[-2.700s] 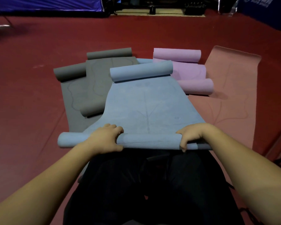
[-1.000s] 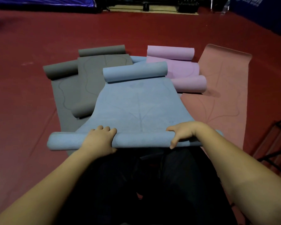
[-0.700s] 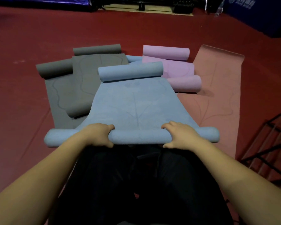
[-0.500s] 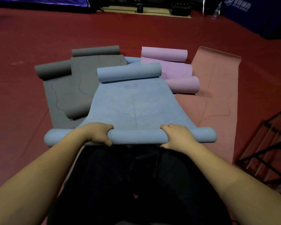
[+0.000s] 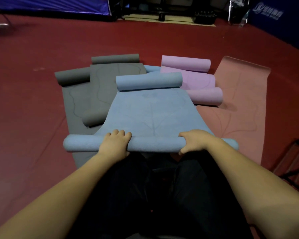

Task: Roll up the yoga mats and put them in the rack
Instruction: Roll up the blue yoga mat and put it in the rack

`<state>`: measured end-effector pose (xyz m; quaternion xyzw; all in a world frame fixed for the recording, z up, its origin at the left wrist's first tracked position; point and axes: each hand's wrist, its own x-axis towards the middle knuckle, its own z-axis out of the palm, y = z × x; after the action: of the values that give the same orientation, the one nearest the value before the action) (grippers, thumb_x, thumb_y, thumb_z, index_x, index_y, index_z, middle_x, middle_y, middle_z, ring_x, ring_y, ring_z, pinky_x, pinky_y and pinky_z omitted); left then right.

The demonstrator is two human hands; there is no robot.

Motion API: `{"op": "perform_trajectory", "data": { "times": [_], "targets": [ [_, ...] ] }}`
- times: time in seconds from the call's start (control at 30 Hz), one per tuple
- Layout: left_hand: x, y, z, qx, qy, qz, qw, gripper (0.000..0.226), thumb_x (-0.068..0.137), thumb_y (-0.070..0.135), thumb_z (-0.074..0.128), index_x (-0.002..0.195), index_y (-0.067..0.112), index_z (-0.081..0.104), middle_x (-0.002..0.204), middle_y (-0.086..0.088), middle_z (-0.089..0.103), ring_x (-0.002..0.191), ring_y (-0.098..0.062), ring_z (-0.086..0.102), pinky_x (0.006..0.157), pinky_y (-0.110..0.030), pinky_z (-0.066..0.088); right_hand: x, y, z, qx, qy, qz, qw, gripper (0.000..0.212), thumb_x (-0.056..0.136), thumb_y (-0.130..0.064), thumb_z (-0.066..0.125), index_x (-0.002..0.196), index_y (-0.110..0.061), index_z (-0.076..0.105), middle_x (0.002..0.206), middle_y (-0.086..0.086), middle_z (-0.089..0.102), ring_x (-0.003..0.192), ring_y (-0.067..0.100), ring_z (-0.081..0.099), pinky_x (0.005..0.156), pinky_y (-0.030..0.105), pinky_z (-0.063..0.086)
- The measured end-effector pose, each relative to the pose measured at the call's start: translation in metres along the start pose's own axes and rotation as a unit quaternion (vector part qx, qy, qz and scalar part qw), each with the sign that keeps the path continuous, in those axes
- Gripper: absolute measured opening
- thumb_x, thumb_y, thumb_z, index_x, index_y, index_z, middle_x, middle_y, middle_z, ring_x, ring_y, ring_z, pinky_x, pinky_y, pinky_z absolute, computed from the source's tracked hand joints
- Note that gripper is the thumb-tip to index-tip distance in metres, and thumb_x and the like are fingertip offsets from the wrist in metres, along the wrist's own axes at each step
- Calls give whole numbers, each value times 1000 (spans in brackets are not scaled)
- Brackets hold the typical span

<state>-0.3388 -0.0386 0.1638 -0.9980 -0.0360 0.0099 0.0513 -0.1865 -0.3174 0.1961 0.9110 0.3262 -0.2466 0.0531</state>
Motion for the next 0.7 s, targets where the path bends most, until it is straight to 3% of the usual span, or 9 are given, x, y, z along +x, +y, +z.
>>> {"op": "perform_trajectory", "data": {
  "times": [0.1, 0.3, 0.4, 0.5, 0.6, 0.7],
  "targets": [
    [7, -8, -22, -13, -75, 27, 997, 45, 80, 46, 61, 116, 23, 47, 110, 0, 55, 107, -24, 52, 87, -37, 42, -7, 0, -9, 18, -29, -8, 999, 55, 67, -60, 74, 108, -29, 56, 105, -3, 65, 90, 19, 58, 73, 31, 44],
    [4, -15, -43, -77, -198, 65, 975, 49, 70, 48, 70, 108, 26, 48, 97, 3, 61, 89, -22, 58, 67, -33, 42, -24, 3, -15, 83, -130, -23, 988, 38, 71, -53, 78, 94, -31, 56, 97, -11, 60, 92, 13, 57, 72, 24, 41],
    [8, -15, -42, -113, -253, 51, 959, 51, 68, 47, 74, 108, 27, 49, 94, 4, 61, 87, -21, 57, 70, -34, 45, -22, 2, -15, 116, -159, -31, 980, 35, 73, -49, 79, 94, -34, 55, 96, -15, 59, 93, 11, 57, 73, 22, 41],
    [17, -19, -43, -157, -303, 39, 939, 50, 68, 44, 78, 107, 28, 52, 97, 6, 61, 91, -18, 57, 72, -33, 44, -20, 4, -12, 135, -126, -41, 982, 47, 72, -49, 81, 108, -37, 53, 111, -11, 59, 103, 13, 56, 87, 27, 44],
    [26, -22, -44, -190, -340, 37, 920, 44, 68, 44, 81, 100, 30, 54, 98, 9, 60, 96, -16, 56, 73, -29, 42, -23, 8, -2, 107, -54, -59, 991, 71, 70, -55, 81, 127, -29, 47, 127, -8, 49, 119, 13, 48, 102, 30, 40],
    [35, -23, -46, -233, -374, 27, 897, 41, 71, 38, 81, 104, 27, 60, 104, 7, 62, 100, -15, 57, 74, -26, 41, -30, 4, 11, 34, 21, -45, 998, 91, 67, -63, 77, 140, -26, 39, 133, -4, 44, 128, 18, 40, 105, 39, 41]
  ]
}}
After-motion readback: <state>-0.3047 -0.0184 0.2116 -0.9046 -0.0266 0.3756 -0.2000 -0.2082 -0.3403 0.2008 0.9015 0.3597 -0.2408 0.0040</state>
